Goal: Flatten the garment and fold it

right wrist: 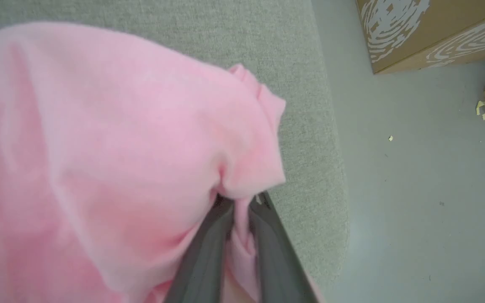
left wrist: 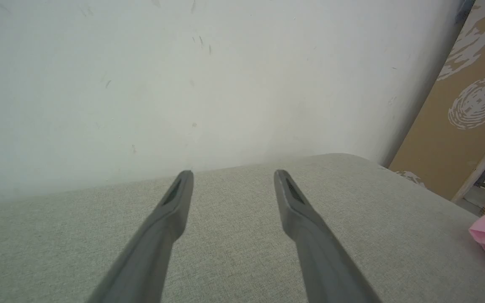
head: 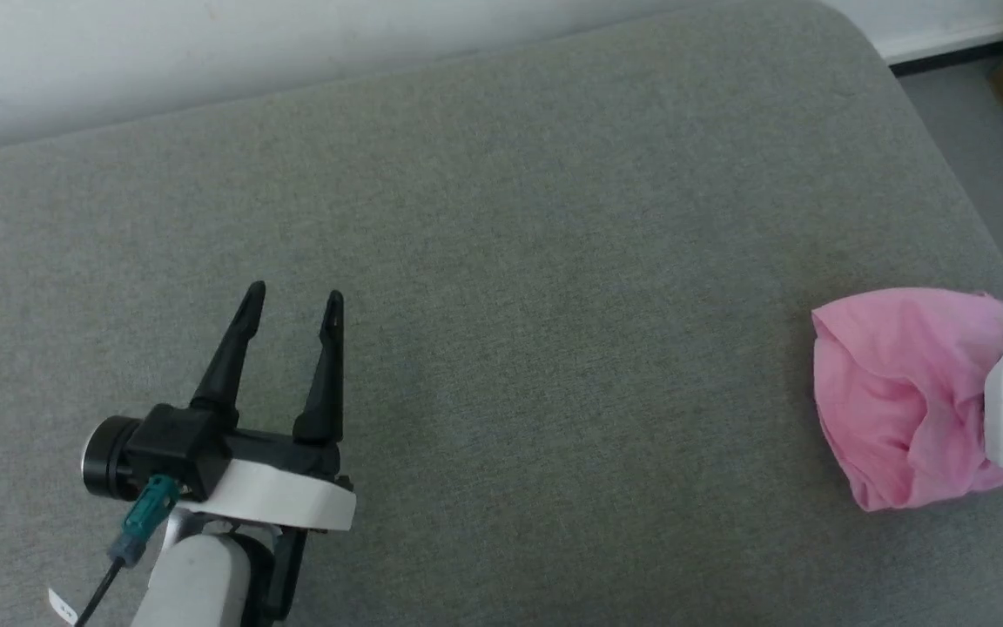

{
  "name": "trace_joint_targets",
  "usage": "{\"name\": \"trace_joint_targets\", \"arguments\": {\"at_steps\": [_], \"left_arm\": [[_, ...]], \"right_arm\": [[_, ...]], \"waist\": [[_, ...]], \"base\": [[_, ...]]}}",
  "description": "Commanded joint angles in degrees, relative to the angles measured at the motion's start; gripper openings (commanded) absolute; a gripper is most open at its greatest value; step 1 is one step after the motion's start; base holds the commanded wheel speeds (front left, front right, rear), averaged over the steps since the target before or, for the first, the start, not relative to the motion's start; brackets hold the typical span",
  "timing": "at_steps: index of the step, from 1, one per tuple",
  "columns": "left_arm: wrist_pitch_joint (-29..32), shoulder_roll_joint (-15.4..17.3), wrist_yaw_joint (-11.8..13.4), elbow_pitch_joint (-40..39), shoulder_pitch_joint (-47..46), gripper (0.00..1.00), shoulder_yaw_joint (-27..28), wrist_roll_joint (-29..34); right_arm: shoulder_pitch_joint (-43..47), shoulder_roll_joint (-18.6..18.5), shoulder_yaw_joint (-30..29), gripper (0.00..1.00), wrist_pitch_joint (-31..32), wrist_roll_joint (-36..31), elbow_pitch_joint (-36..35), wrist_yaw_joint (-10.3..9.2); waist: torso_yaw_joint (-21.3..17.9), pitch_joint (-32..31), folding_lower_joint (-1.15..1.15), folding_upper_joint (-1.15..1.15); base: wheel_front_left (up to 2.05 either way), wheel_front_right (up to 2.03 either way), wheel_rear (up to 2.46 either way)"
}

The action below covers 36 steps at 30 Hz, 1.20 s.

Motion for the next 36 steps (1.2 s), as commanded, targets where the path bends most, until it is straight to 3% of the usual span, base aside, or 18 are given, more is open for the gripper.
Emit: {"name": "trace_joint_targets", "arguments": {"at_steps": [1,8,14,22,31,36], "left_arm": [[-0.06,0.22,-0.06,0.32,-0.80,1.00,0.03,0.24],[-0.31,-0.12,0.22,1.65,0.03,1.00,0.12,-0.28],[-0.51,-0.60,0.67,3.53,1.83,1.00,0.57,-0.89],[-0.63,-1.14,1.49,4.84,5.53,1.00,1.81,-2.11],[-0.70,-1.02,0.99,6.43,8.10,1.00,4.20,-3.95],[-0.71,-0.70,-0.20,6.18,8.97,1.00,6.15,-4.64]], "right_arm": [[-1.13,0.87,-0.54,1.00,-3.86,-1.14,1.51,-0.05],[-0.92,1.55,-4.12,1.00,-16.54,-6.74,7.30,-0.05],[2.22,3.84,-11.45,1.00,-25.66,-11.45,6.39,-0.05],[9.15,10.84,-16.19,1.00,-31.99,-14.60,-3.73,-0.05],[15.63,19.12,-11.01,1.00,-34.87,-13.46,-18.98,-0.05],[19.24,21.80,-7.83,1.00,-35.97,-13.33,-25.07,-0.05]], "waist": [[0.28,1.83,-0.02,0.00],[2.08,-0.48,-0.02,0.00],[3.96,-5.22,-0.02,0.00],[6.28,-10.44,-0.02,0.00],[8.39,-13.76,-0.02,0.00],[9.23,-15.14,-0.02,0.00]], "base": [[0.00,0.00,0.00],[0.00,0.00,0.00],[0.00,0.00,0.00],[0.00,0.00,0.00],[0.00,0.00,0.00],[0.00,0.00,0.00]]}}
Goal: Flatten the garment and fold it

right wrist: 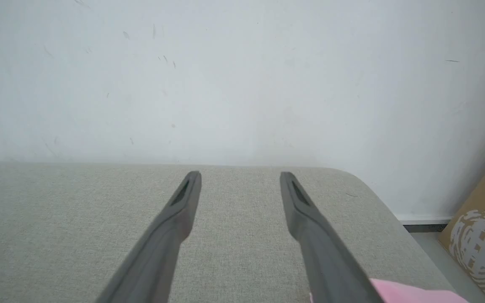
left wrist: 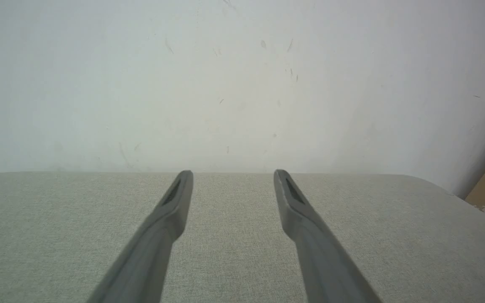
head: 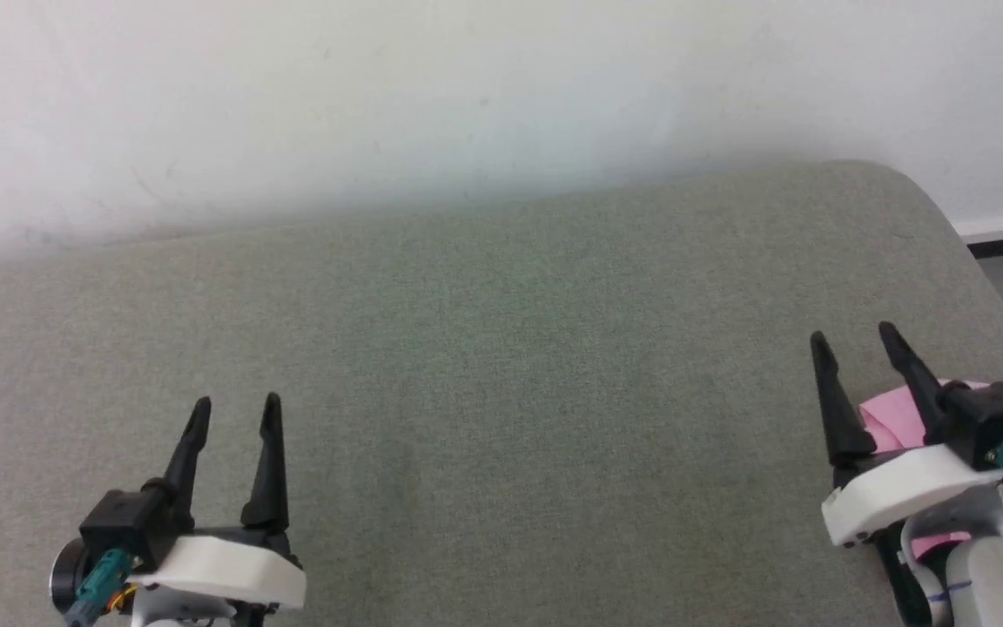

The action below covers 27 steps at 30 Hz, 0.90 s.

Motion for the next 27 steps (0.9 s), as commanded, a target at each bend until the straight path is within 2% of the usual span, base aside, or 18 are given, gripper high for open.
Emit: {"name": "trace_joint_targets", "arguments": {"at_steps": [1,11,24,25,27], "left_arm": [[-0.30,0.28,-0.55,0.11,1.17,1.00,0.74,-0.61],[-0.31,0.13,-3.24,2.71,4.84,1.00,4.25,-1.92],[-0.31,-1.84,-5.18,4.95,4.22,1.00,6.50,1.18],[-0.04,-1.79,-4.89,4.77,4.49,0.00,6.30,0.95],[0.06,-1.77,-4.99,4.75,4.49,0.00,6.26,1.03]], "right_arm": [[1.51,0.50,0.28,1.00,-0.32,-0.30,-1.36,-0.05],[9.69,3.13,3.21,1.00,0.96,-0.67,-8.80,-0.05],[10.94,3.83,5.06,1.00,1.39,0.26,-9.12,-0.05],[10.56,3.58,5.02,0.00,1.42,0.02,-9.13,-0.01],[10.55,3.56,5.07,0.00,1.43,0.10,-9.13,-0.01]], "waist": [[0.82,-1.11,0.01,0.00],[0.71,-2.21,0.01,0.00],[0.97,-2.36,0.01,0.00],[0.97,-2.36,0.01,0.00],[1.00,-2.35,0.01,0.00]], "base": [[0.00,0.00,0.00],[0.00,0.00,0.00],[0.00,0.00,0.00],[0.00,0.00,0.00],[0.00,0.00,0.00]]}}
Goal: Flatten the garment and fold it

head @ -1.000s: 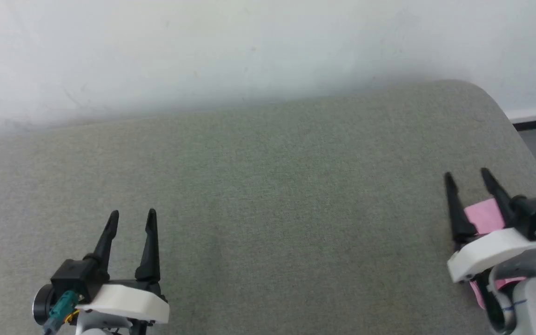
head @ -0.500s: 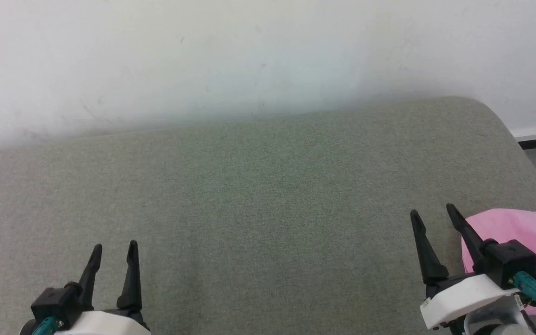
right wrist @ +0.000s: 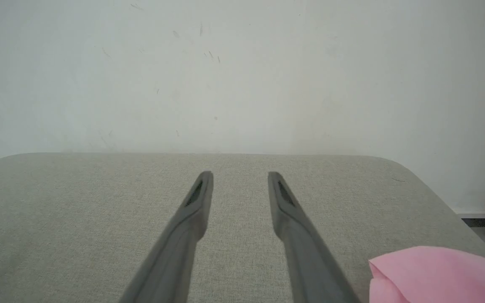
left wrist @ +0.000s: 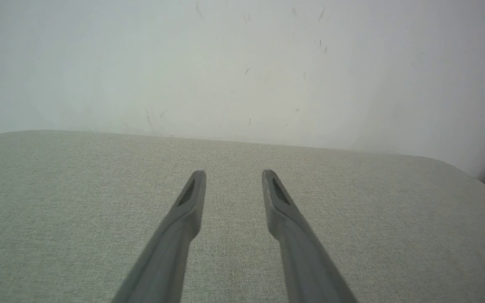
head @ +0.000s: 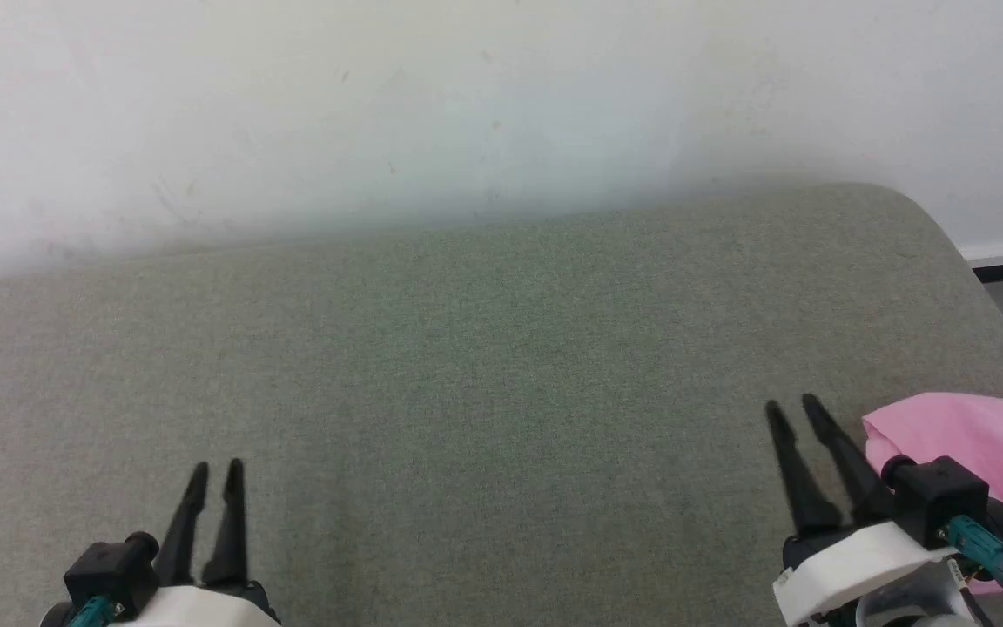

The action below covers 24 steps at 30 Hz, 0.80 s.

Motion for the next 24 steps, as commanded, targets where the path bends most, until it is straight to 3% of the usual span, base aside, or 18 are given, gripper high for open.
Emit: {"name": "trace_joint_targets", "arguments": {"at_steps": [1,24], "left_arm": [[0.02,-0.01,0.01,-0.01,-0.01,0.00,-0.05,0.02],[2.71,-1.17,0.83,-1.65,-0.86,0.00,-0.38,3.11]], "right_arm": [[0.00,-0.01,-0.02,0.00,0.01,-0.01,0.00,0.00],[-0.70,0.06,-0.62,0.00,0.78,-1.31,0.31,-0.01]], "waist": [[0.01,0.00,0.00,0.00],[1.24,0.11,0.00,0.00]], "base": [[0.00,0.00,0.00],[0.00,0.00,0.00]]}}
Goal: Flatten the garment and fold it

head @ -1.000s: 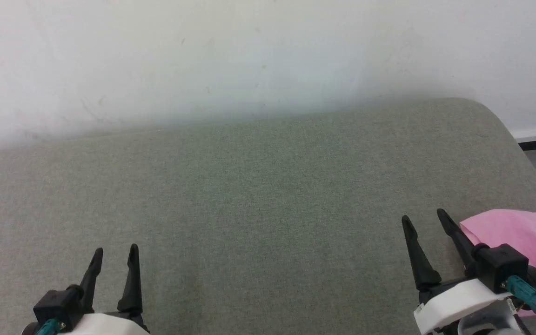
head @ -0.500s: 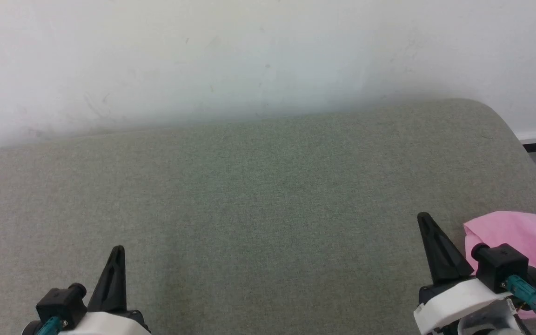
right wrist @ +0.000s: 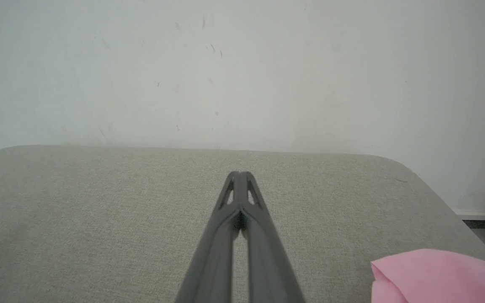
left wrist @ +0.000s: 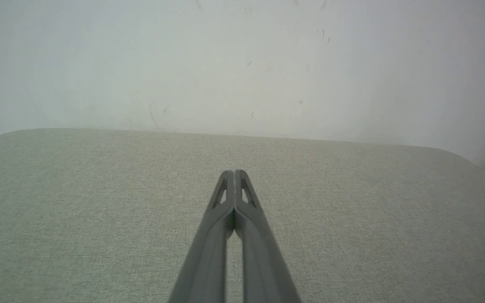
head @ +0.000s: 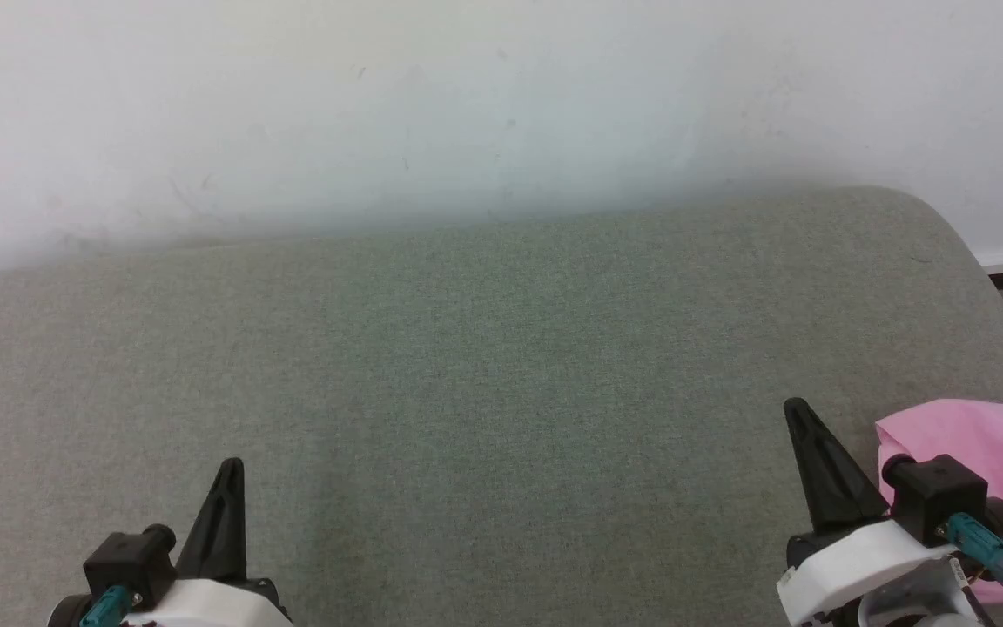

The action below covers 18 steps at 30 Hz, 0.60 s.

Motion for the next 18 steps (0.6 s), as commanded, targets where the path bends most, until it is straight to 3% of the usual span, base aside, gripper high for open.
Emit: {"name": "trace_joint_targets", "arguments": {"at_steps": [1,18], "left_arm": [[0.32,-0.37,0.36,-0.55,-0.85,0.00,-0.13,0.80],[2.19,-1.18,0.93,-1.68,-1.44,0.00,-0.37,2.94]], "right_arm": [[-0.66,0.10,-0.09,0.00,0.16,-0.46,0.14,0.00],[-1.15,0.15,-0.51,0.00,0.69,-1.36,0.36,-0.01]], "waist": [[0.11,0.01,0.00,0.00],[0.96,0.09,0.00,0.00]], "base": [[0.00,0.00,0.00],[0.00,0.00,0.00]]}}
